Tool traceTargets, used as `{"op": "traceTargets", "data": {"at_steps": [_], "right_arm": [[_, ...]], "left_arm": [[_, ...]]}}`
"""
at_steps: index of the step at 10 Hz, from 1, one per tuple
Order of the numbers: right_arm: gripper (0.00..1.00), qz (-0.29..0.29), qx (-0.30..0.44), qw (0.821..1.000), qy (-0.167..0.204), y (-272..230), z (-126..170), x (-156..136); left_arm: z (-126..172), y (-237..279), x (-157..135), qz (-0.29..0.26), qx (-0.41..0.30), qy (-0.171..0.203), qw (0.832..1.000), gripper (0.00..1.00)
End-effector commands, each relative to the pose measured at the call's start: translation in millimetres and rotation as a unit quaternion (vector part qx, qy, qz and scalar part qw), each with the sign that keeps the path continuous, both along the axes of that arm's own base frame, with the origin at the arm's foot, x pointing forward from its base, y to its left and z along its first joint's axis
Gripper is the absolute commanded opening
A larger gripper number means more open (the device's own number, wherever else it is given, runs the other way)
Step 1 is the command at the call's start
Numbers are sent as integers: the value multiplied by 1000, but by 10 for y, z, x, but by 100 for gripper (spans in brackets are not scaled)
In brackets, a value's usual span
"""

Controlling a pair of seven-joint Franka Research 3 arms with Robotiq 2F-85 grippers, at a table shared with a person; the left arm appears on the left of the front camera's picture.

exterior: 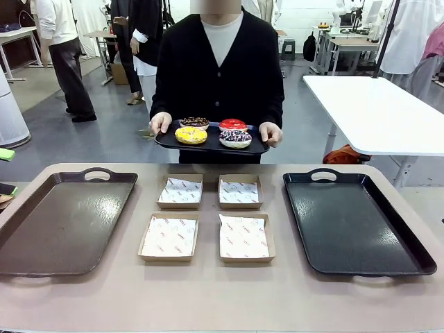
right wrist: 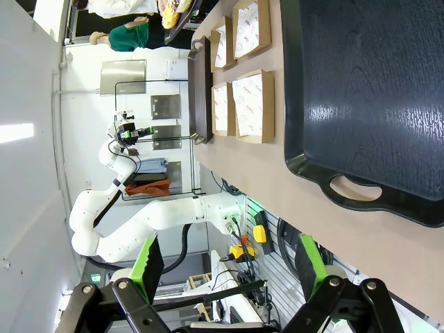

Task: Individually package the donuts and arrange them on the tray.
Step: Pick up one Paper togo box.

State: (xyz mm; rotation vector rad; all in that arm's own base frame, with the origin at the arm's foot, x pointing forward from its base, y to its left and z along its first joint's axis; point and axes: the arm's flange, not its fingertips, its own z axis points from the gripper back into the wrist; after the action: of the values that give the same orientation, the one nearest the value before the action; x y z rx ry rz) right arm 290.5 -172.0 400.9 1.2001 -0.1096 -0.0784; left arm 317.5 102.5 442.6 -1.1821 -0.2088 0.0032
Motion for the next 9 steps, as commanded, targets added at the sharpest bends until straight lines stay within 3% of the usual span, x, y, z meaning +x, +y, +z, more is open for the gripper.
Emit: {"op": "traceTargets", "data": {"at_steps": [1, 6, 7, 9], "right_arm": [[100, -1, 6, 1000, 0, -1, -2, 3], [100, 4, -29, 999, 12, 193, 170, 60], [100, 9, -11, 1000, -1, 83, 53, 46], [100, 15, -19, 1000, 0, 151, 112, 72]], "left_arm": [[-2, 4, -4, 1, -7, -4, 1000, 100], [-2, 4, -4, 1, -7, -4, 1000, 100], [-2, 4, -4, 1, -7, -4, 1000, 100], [-2, 4, -4, 1, -7, -4, 1000, 100]]}}
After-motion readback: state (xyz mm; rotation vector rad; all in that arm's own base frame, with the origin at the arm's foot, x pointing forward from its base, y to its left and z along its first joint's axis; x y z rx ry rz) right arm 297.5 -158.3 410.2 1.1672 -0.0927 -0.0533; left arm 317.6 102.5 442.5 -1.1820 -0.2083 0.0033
